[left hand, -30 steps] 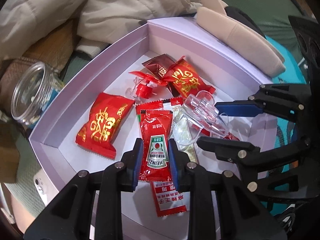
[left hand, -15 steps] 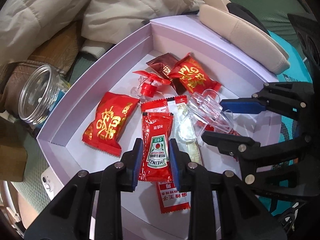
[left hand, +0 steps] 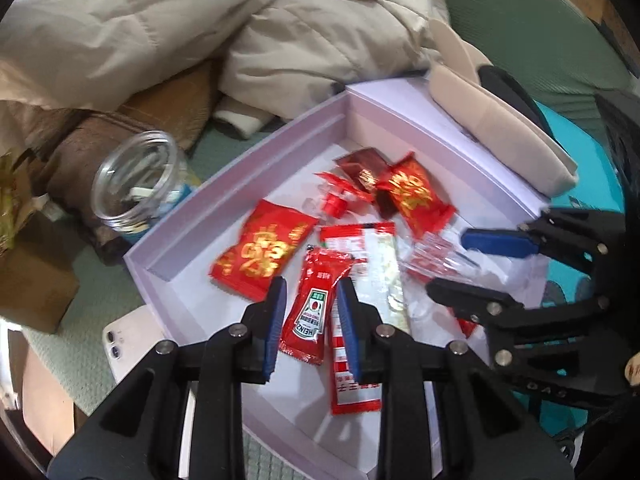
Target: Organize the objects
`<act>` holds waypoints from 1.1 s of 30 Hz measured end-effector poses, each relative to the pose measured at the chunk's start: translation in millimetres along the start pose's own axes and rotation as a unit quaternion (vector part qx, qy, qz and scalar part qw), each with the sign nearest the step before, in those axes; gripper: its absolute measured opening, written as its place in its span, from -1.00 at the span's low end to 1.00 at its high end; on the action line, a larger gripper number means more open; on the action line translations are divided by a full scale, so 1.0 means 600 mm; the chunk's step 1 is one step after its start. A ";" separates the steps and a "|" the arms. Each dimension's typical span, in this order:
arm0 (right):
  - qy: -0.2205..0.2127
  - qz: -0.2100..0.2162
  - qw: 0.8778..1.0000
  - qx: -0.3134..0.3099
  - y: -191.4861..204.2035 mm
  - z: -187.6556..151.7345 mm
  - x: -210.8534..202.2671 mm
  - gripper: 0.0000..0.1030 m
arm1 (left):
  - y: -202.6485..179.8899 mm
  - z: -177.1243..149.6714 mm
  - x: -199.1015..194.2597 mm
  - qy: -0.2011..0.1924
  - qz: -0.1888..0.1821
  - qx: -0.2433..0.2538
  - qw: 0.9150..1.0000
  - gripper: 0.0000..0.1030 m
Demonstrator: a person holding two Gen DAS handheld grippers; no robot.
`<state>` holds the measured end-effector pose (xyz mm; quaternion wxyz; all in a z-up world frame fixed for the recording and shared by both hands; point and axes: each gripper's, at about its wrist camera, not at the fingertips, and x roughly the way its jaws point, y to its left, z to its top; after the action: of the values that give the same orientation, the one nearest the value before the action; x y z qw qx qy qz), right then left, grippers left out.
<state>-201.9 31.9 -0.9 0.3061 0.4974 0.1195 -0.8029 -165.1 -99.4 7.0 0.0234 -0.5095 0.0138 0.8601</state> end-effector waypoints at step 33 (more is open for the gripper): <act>-0.014 -0.010 1.000 0.022 0.010 -0.042 -0.061 0.30 | -0.012 -0.025 -0.068 -0.017 -0.012 -0.008 1.000 -0.29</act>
<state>-168.6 53.3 19.6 0.2890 0.4914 0.1026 -0.8152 -132.0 -94.0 35.7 0.0296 -0.4952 0.0004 0.8683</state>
